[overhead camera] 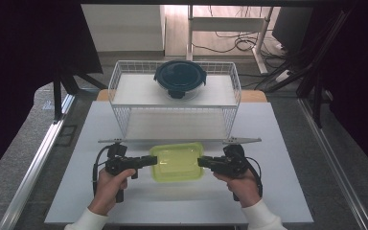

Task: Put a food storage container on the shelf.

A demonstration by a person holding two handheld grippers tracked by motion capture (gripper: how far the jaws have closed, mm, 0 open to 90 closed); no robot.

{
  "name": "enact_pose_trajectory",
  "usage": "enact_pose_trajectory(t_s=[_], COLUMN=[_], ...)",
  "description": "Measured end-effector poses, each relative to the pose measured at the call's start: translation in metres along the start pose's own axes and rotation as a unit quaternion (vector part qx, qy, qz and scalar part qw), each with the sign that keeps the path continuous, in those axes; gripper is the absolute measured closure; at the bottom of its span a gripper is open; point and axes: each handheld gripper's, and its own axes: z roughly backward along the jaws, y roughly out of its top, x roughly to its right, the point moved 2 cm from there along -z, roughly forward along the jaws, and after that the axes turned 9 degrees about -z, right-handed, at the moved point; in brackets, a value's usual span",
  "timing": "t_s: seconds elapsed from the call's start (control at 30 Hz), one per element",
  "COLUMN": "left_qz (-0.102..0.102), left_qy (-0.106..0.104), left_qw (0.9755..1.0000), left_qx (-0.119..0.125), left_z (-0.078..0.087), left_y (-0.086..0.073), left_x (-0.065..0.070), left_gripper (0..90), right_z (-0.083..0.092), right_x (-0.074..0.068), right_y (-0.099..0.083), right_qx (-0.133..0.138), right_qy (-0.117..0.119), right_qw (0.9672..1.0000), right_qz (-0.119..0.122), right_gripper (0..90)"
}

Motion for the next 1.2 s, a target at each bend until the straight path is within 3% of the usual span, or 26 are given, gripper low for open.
enact_pose_trajectory(t_s=[0.37,0.83,1.2], left_qz=[-0.021,-0.052,-0.075], left_qy=[0.0,0.009,0.012], left_qw=[0.9997,0.9979,0.996], left_qx=[0.012,0.037,0.047], left_z=[0.005,0.029,0.044], left_y=[0.028,0.07,0.106], left_x=[0.007,0.026,0.036], left_gripper=[75.1,75.2,75.2], right_z=[0.008,0.026,0.037], right_x=[-0.003,-0.026,-0.041], right_y=[0.021,0.061,0.093], right_qx=[0.02,0.044,0.063], right_qy=[0.002,0.007,0.016], right_qw=[0.9998,0.9982,0.9967], right_qz=[0.005,0.039,0.048], right_gripper=[79.0,79.1,79.1])
